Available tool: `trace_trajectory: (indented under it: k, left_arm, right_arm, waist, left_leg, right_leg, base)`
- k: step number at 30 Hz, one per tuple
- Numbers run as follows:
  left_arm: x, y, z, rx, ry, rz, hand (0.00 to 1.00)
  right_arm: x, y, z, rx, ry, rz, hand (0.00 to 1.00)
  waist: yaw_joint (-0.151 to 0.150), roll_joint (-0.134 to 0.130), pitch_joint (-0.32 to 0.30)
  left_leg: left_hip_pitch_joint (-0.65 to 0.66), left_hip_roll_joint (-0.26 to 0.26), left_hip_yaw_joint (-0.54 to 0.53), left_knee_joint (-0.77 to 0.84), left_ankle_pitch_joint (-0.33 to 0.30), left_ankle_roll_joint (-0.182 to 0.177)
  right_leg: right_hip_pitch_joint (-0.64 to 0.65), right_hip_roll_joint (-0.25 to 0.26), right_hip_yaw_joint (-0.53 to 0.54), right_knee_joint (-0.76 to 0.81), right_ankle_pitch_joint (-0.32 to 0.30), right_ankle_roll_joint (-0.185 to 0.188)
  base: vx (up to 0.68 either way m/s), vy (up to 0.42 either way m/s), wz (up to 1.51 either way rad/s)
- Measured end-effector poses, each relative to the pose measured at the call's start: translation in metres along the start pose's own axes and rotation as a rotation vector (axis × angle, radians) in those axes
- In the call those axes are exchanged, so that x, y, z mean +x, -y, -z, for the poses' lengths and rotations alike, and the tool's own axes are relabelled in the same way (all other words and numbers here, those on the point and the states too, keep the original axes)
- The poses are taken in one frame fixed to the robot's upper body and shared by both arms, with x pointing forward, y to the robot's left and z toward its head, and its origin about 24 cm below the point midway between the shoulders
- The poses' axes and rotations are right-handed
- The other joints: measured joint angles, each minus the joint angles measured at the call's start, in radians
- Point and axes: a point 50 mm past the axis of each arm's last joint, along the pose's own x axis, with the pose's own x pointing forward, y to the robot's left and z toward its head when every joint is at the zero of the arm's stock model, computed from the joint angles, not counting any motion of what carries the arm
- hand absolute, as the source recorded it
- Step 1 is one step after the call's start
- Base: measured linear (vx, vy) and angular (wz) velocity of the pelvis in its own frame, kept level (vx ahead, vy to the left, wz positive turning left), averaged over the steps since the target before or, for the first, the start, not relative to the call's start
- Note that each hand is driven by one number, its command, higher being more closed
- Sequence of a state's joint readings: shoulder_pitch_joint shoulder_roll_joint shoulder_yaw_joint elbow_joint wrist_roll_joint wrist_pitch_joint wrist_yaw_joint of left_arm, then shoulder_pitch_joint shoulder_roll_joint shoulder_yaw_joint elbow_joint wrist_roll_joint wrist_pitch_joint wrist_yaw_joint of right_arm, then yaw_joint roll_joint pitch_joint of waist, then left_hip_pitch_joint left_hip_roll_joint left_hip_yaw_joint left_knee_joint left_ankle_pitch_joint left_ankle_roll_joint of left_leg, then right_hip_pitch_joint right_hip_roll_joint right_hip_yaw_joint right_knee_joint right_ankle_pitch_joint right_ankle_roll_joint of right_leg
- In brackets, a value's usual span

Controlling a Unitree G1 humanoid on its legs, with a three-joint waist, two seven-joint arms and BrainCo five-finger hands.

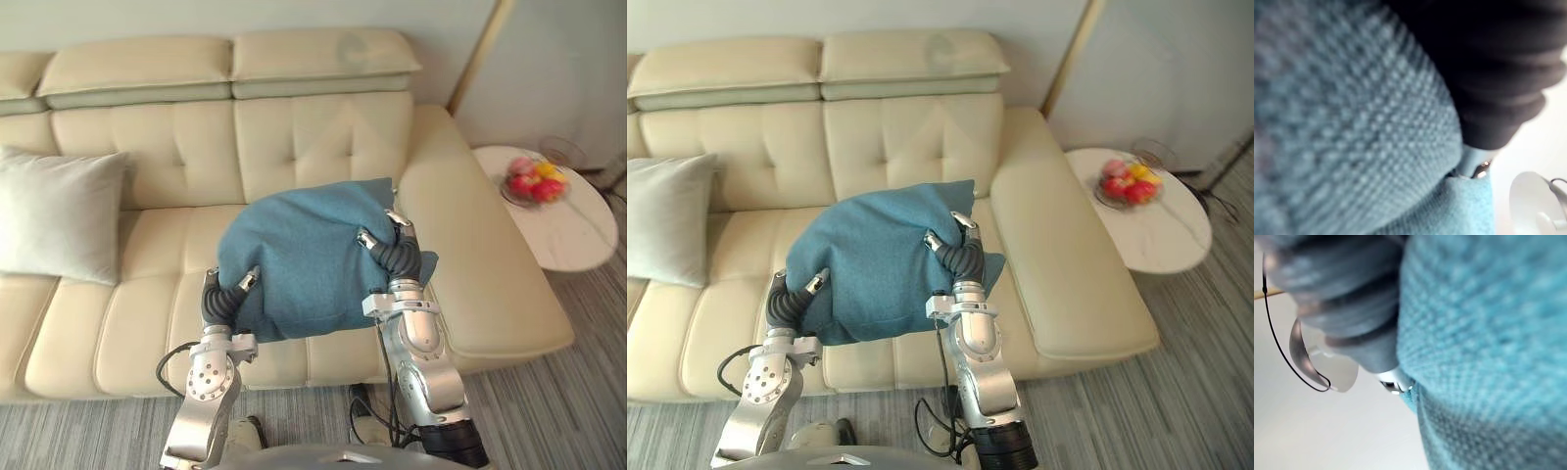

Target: Pick up cushions and gather them together orderly.

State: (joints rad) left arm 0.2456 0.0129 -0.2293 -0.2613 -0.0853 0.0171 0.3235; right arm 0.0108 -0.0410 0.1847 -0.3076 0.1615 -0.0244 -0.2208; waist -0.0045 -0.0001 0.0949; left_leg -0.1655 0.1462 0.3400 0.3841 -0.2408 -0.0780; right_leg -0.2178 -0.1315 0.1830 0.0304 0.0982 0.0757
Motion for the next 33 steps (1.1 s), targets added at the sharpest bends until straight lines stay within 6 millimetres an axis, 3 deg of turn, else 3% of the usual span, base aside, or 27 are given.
trace_trajectory:
  k: [4,13,19,26,30,33]
  left_arm:
    - [0.000,-0.001,0.001,0.001,-0.006,-0.002,1.00]
    - [0.000,-0.004,0.010,0.014,-0.043,-0.014,1.00]
    - [0.022,0.003,-0.009,0.010,0.046,-0.031,1.00]
    - [0.057,0.021,-0.061,0.001,0.266,-0.049,1.00]
    - [0.080,0.034,-0.111,-0.025,0.447,-0.071,1.00]
    - [0.108,0.050,-0.169,0.006,0.616,-0.079,1.00]
  right_arm:
    - [0.000,-0.001,0.000,-0.002,-0.002,-0.003,1.00]
    - [-0.002,0.003,0.017,-0.031,-0.072,0.004,1.00]
    - [0.003,0.003,0.027,-0.040,-0.109,0.002,1.00]
    - [0.028,-0.007,0.005,0.001,-0.006,0.005,1.00]
    - [0.056,-0.020,-0.029,0.026,0.139,0.015,1.00]
    - [0.091,-0.029,-0.070,0.048,0.288,0.066,1.00]
  waist:
    - [-0.004,-0.001,-0.001]
    - [-0.005,0.002,0.001]
    - [0.002,0.030,0.016]
    - [0.008,0.036,0.018]
    - [0.011,0.037,0.020]
    - [0.019,0.046,0.042]
  left_leg:
    - [-0.009,0.006,0.042,0.033,-0.015,0.011]
    - [-0.001,0.011,0.085,0.032,-0.034,0.013]
    - [-0.100,0.024,0.087,0.067,-0.024,0.013]
    - [-0.192,0.027,0.065,0.070,0.005,0.018]
    - [-0.276,0.022,0.037,0.065,0.040,0.018]
    - [-0.342,0.012,0.000,0.042,0.084,0.013]
  right_leg:
    - [-0.029,0.009,0.060,-0.038,0.075,0.050]
    - [-0.049,0.018,0.083,-0.052,0.105,0.046]
    - [-0.137,0.019,0.075,-0.048,0.123,0.047]
    - [-0.209,0.015,0.047,-0.046,0.144,0.042]
    - [-0.277,0.009,0.013,-0.036,0.150,0.033]
    - [-0.334,0.002,-0.025,-0.018,0.156,0.028]
  base:
    - [0.02,0.019,-0.57]
    - [-0.03,-0.006,-0.20]
    - [-0.05,-0.052,-0.01]
    - [-0.07,-0.065,0.14]
    - [-0.09,-0.074,0.28]
    - [-0.12,-0.110,0.41]
